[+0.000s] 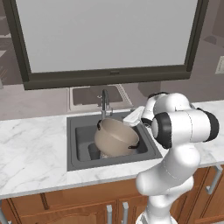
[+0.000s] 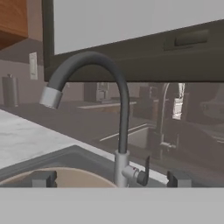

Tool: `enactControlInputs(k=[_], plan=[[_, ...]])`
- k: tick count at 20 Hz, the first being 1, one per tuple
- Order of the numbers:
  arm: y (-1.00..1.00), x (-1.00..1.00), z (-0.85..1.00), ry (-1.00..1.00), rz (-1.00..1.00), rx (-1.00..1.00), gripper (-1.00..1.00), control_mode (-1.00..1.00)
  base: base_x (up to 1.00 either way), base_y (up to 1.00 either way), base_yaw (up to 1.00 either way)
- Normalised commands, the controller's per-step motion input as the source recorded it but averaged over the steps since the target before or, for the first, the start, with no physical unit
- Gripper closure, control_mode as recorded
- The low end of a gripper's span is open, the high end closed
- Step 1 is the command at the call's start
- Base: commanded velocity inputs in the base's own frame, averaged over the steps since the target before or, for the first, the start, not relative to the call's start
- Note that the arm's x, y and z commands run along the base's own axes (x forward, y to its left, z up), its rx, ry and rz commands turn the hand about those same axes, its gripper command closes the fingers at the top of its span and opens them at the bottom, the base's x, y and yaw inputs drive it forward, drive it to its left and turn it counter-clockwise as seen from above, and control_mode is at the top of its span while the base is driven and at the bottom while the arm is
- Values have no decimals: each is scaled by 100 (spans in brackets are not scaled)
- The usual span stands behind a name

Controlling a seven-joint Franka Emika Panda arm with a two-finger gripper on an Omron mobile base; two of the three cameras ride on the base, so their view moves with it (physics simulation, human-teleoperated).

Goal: Pick the pot and glass cup and place them in the sink. Then turn on the water.

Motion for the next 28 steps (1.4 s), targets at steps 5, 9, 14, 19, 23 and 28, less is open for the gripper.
enactControlInputs(k=[5,9,14,19,23,28], plan=[[0,1,0,3,0,2,-100,-100,0,0,0],[0,8,-1,1,0,1,-100,-100,0,0,0],[0,13,-2,0,0,0,-100,-100,0,0,0],[-1,11,-7,0,0,0,-100,-100,0,0,0],[0,6,-5,1,0,0,-100,-100,0,0,0],[0,5,-2,1,0,0,-100,-100,0,0,0]])
